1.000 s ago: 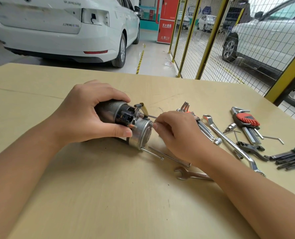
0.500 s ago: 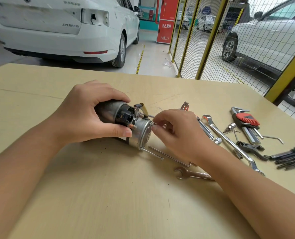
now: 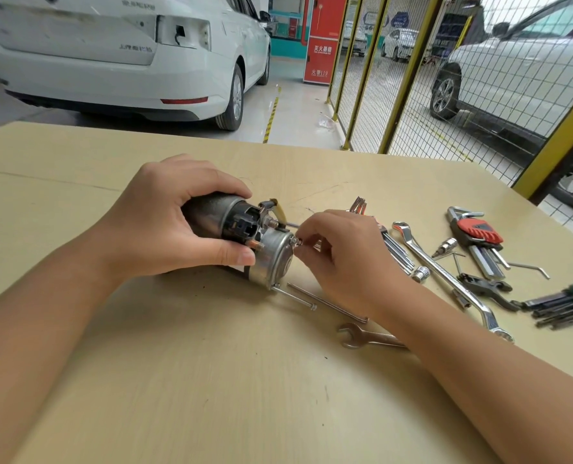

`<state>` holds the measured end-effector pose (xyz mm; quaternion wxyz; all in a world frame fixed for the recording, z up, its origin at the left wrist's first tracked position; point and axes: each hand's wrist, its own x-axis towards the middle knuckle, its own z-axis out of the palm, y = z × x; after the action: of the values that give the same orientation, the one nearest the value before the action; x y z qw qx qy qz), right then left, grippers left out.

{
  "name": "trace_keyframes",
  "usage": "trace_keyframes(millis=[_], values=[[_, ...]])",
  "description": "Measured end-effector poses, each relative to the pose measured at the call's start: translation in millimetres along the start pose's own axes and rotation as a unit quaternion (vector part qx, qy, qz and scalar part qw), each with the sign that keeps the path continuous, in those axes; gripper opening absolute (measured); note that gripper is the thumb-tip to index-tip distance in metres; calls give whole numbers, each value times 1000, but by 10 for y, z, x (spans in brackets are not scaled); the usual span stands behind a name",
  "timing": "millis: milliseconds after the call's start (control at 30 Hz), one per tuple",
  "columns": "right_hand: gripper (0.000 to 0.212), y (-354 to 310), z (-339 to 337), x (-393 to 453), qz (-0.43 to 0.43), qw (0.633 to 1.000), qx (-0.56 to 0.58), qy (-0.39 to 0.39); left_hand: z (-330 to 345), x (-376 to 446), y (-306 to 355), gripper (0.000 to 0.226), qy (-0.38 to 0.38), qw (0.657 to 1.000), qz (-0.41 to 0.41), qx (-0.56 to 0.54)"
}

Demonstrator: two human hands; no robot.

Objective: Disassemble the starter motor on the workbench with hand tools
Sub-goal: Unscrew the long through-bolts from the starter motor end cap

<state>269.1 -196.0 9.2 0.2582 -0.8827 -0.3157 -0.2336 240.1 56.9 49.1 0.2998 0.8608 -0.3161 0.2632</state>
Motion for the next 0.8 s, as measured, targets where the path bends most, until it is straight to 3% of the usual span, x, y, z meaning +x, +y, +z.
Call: trace_keyframes(millis=[100,300,667,800], values=[[5,-15,-22,0,15,1000,11,-10,3,1,-4,65,-2,1000,3,-2],[25,-6,-40,8,25,996,22,-80,5,2,-15,65,-1,1000,1,-5],[4,-28,-26,-24,2,1000,4,3,7,5,-16,65,-3,1000,0,-4],[10,-37,-47,-10,45,996,66,-26,6,7,-17,65,-5,1000,-2,-5]])
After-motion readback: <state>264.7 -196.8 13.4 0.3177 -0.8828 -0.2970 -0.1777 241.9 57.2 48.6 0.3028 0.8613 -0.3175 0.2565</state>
